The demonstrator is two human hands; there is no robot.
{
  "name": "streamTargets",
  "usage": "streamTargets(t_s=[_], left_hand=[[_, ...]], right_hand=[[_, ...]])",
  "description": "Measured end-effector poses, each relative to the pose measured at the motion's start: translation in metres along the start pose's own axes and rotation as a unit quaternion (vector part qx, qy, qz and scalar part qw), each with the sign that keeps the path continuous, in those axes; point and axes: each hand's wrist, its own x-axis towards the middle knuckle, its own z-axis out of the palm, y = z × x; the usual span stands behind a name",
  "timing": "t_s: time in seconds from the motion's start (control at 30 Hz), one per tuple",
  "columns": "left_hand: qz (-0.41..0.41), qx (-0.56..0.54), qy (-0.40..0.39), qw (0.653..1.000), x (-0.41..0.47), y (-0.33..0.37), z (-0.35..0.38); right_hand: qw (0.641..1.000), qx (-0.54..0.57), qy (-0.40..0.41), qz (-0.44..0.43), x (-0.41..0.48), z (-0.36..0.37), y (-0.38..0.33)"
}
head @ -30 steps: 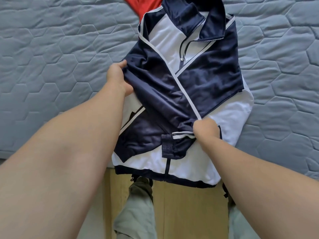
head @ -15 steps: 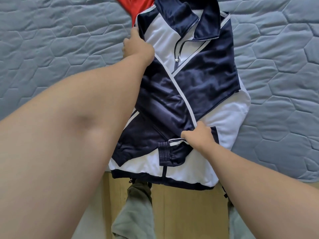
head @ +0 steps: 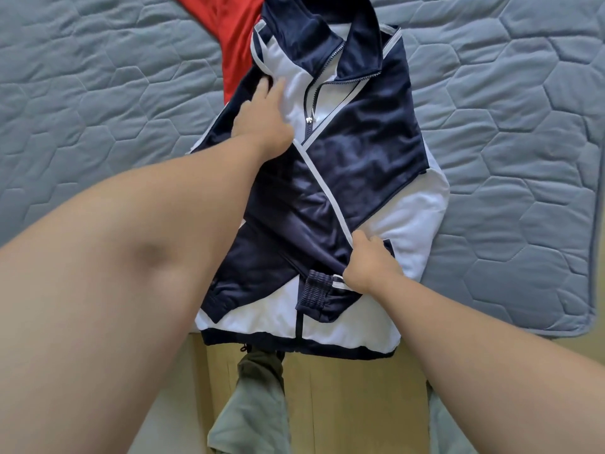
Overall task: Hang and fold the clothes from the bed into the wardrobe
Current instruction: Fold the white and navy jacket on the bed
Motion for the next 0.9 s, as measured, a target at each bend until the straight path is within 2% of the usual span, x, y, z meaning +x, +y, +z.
streamTargets(t_s=[0.07,0.17,0.27,0.37,0.43,0.5,0.57,0.63,0.7,0.8,0.9], left_hand=[[0.001,-0.057,0.044,0.997,-0.011,-0.001,0.006],[-0.007,-0.098,0.171,0.980,-0.039,-0.004,0.020],[-0.105,-0.102,0.252,0.957,-0.076,-0.011,0.044],[-0.177,-0.117,0.218,0.953,-0.125,-0.026,0.078],[-0.158,-0.086,0.176,0.968,-0.156,-0.035,0.101],[-0.123,-0.065,0.141,0.980,-0.180,-0.036,0.119],[-0.081,-0.056,0.119,0.988,-0.195,-0.031,0.130],[-0.035,-0.059,0.103,0.992,-0.206,-0.024,0.137],[-0.007,-0.066,0.082,0.994,-0.212,-0.018,0.139],[-0.017,-0.073,0.031,0.997,-0.212,-0.011,0.139],[-0.030,-0.028,-0.019,0.999,-0.205,-0.007,0.137]], right_hand=[[0.998,-0.017,0.035,0.047,-0.003,-0.003,0.002],[0.995,-0.011,0.008,0.103,-0.007,-0.005,0.008],[0.993,-0.029,-0.023,0.113,-0.011,-0.003,0.010],[0.989,0.053,-0.060,0.128,-0.013,0.002,0.005],[0.979,0.132,-0.092,0.125,-0.013,0.002,0.003],[0.974,0.163,-0.122,0.102,-0.014,-0.001,0.003],[0.975,0.142,-0.149,0.081,-0.015,-0.004,0.010],[0.984,0.061,-0.159,0.056,-0.018,-0.007,0.020],[0.992,-0.024,-0.126,0.014,-0.019,-0.009,0.031],[0.992,-0.046,-0.117,-0.025,-0.022,-0.007,0.046],[0.994,-0.048,-0.044,-0.082,-0.021,0.000,0.060]])
